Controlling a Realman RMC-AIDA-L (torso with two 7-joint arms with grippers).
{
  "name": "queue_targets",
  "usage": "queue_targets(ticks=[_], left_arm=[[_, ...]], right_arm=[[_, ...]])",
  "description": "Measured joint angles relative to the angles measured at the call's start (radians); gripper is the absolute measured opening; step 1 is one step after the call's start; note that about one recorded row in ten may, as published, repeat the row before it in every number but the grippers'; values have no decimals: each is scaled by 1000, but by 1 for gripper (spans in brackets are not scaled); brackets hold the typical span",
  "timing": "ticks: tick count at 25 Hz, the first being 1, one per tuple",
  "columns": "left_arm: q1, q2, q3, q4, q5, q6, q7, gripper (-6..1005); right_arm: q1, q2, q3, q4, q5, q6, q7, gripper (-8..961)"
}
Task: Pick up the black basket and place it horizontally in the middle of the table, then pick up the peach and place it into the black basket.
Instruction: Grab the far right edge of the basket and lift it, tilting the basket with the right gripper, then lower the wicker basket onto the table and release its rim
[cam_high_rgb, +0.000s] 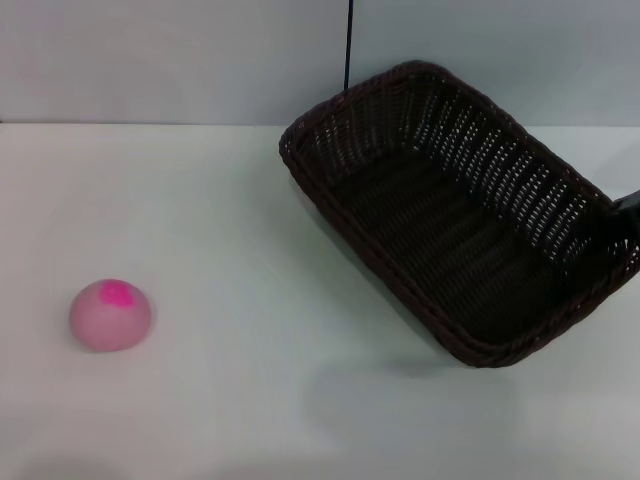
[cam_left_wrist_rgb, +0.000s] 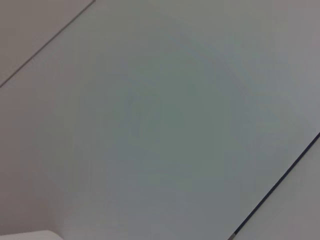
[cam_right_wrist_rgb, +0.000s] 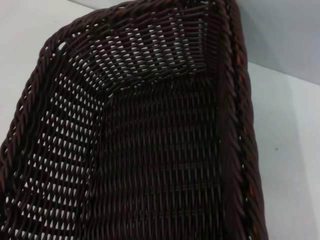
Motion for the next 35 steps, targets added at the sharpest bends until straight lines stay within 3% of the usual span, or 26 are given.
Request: queue_targets(ticks=[5, 17, 26, 35], left_arm=[[-4, 0, 4, -1, 0, -19, 0, 822], [-3, 0, 8, -2, 0, -22, 0, 822], [-4, 1, 8, -10, 0, -22, 0, 821], [-4, 2, 8, -12, 0, -20, 0, 821]], right_arm=[[-4, 2, 15, -12, 8, 2, -11, 187], [-104, 26, 38, -269, 289, -7, -111, 188], [-105, 26, 29, -299, 441, -79, -289, 190], [-62, 38, -55, -255, 444, -180, -447, 193]])
